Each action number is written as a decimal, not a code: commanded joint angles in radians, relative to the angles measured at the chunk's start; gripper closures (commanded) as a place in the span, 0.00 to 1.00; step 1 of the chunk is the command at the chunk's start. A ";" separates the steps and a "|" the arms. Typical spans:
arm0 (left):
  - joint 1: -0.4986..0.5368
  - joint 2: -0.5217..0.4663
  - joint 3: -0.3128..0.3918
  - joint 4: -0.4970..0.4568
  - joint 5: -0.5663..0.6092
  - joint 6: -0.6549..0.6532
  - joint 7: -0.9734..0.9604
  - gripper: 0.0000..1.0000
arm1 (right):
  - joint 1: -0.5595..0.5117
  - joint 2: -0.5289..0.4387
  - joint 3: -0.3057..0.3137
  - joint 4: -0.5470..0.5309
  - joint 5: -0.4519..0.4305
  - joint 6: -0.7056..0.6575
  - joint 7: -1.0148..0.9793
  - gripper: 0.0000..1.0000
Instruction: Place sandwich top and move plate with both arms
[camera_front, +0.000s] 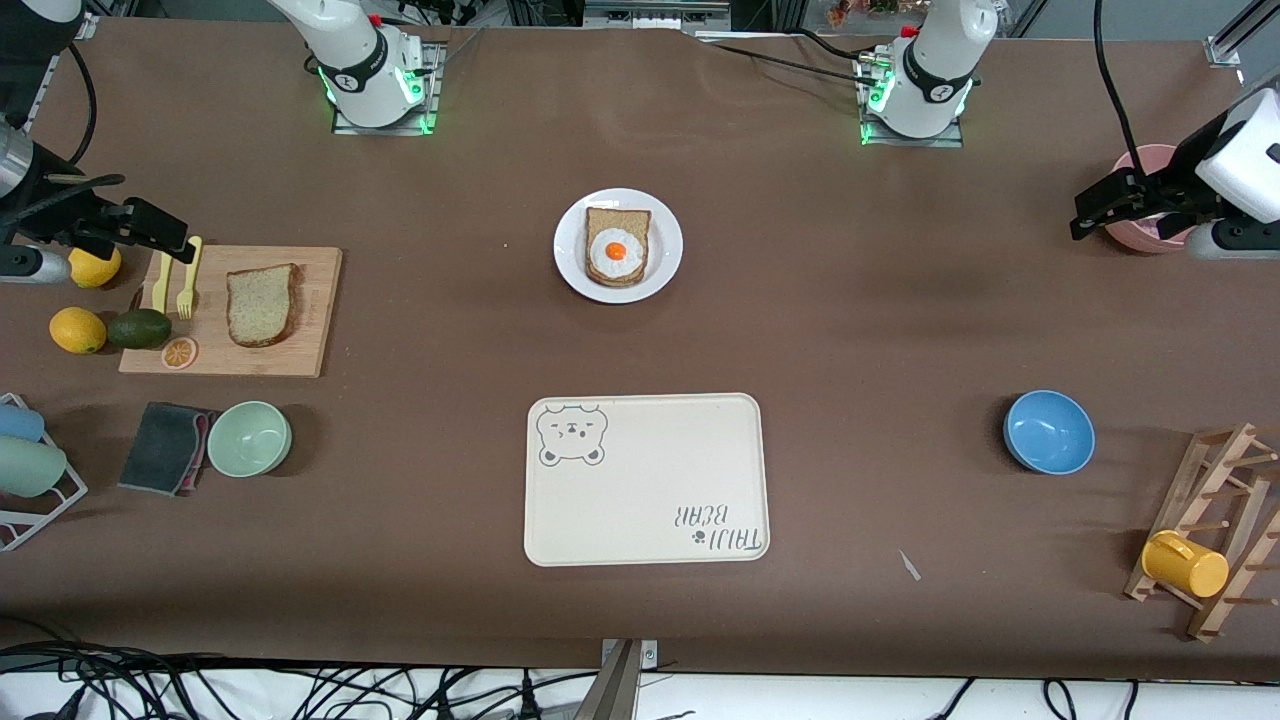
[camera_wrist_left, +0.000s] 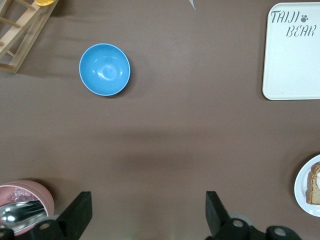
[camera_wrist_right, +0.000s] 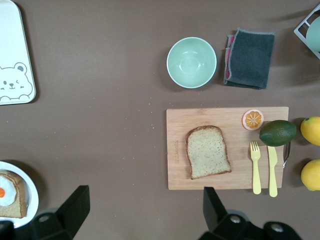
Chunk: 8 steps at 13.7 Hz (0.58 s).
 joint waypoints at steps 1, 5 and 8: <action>-0.005 -0.001 0.002 -0.002 -0.003 0.008 0.007 0.00 | -0.014 0.000 0.011 0.010 -0.009 -0.005 -0.011 0.00; -0.005 -0.001 0.002 -0.002 -0.003 0.008 0.007 0.00 | -0.014 0.001 0.011 0.010 -0.009 -0.005 -0.012 0.00; -0.003 0.001 0.002 -0.002 -0.003 0.008 0.007 0.00 | -0.014 0.001 0.011 0.010 -0.009 -0.005 -0.014 0.00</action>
